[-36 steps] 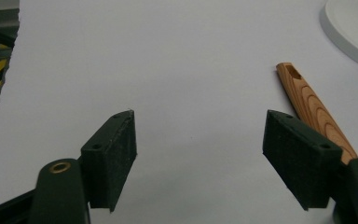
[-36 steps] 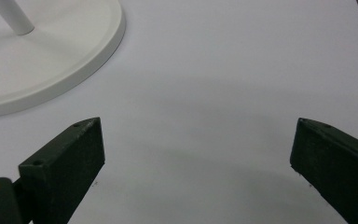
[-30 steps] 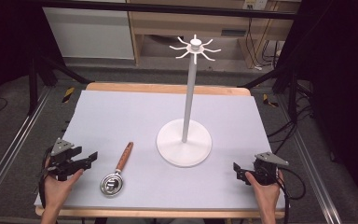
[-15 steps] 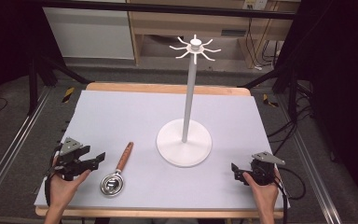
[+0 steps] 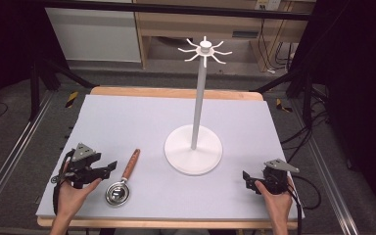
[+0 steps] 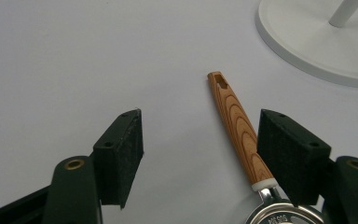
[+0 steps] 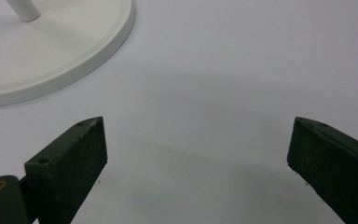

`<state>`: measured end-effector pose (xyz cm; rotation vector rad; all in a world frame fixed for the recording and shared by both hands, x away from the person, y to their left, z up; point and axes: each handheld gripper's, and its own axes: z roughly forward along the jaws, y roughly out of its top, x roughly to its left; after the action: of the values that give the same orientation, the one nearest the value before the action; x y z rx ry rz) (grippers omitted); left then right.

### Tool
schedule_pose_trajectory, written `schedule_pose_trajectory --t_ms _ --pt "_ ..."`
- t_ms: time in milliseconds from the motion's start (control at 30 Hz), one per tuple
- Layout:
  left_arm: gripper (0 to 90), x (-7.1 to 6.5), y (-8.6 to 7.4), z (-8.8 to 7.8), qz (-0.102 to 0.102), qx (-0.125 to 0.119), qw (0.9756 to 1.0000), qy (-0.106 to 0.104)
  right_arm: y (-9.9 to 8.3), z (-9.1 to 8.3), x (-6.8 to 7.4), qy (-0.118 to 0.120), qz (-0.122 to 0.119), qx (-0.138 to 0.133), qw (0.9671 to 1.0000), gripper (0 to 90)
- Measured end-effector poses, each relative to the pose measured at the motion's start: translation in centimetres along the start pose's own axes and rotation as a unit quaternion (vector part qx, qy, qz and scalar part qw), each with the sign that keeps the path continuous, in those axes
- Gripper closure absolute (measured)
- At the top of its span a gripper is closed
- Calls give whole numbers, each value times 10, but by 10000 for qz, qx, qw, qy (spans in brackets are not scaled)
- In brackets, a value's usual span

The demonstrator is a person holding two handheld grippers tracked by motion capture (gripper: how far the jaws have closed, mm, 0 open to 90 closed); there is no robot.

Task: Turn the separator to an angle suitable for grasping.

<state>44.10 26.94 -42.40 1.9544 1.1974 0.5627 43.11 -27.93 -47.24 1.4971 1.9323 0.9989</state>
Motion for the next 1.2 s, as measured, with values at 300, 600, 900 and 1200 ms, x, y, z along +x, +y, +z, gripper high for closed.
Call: schedule_pose_trajectory --t_ms 300,600,900,1200 --pt "310 -8 16 2 145 -8 9999 -75 1 0 1 17 -4 7 10000 54" --pt "306 -18 29 12 307 131 9993 -159 1 -1 0 12 15 -12 10000 54" --pt "320 -25 35 25 417 471 9979 -145 1 -1 0 22 6 -19 10000 64" --pt "392 -28 28 43 458 955 9942 -195 1 0 1 75 10 20 10000 72"
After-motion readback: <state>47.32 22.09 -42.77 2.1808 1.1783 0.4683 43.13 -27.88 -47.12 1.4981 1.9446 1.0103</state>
